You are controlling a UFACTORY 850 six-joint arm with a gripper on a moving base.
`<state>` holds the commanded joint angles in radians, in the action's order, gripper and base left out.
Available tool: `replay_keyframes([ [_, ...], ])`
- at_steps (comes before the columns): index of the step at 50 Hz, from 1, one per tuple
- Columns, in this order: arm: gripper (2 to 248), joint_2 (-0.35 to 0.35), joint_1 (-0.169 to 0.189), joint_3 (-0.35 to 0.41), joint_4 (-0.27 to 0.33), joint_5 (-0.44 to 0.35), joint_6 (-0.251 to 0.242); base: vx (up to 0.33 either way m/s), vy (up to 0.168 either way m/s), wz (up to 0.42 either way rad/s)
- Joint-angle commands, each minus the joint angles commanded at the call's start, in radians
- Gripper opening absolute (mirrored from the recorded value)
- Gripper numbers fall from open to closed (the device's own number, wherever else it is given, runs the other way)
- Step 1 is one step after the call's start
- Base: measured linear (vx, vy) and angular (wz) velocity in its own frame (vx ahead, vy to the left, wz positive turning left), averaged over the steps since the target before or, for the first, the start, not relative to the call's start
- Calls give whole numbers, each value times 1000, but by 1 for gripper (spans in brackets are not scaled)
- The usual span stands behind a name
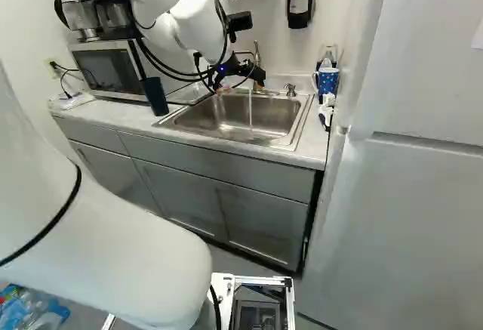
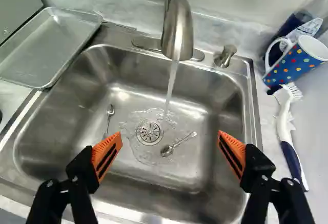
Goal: Rinse the cup and place it in the tray
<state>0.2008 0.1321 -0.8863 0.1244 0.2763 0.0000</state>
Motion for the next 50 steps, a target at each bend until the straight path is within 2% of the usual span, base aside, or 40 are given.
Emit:
replay_keyframes([
  [14, 247, 2, -50, 1, -7, -2, 0, 0, 0, 0],
  [37, 247, 9, -132, 8, -78, -2, 0, 0, 0, 0],
  [50, 247, 8, -179, 7, -98, -2, 0, 0, 0, 0],
])
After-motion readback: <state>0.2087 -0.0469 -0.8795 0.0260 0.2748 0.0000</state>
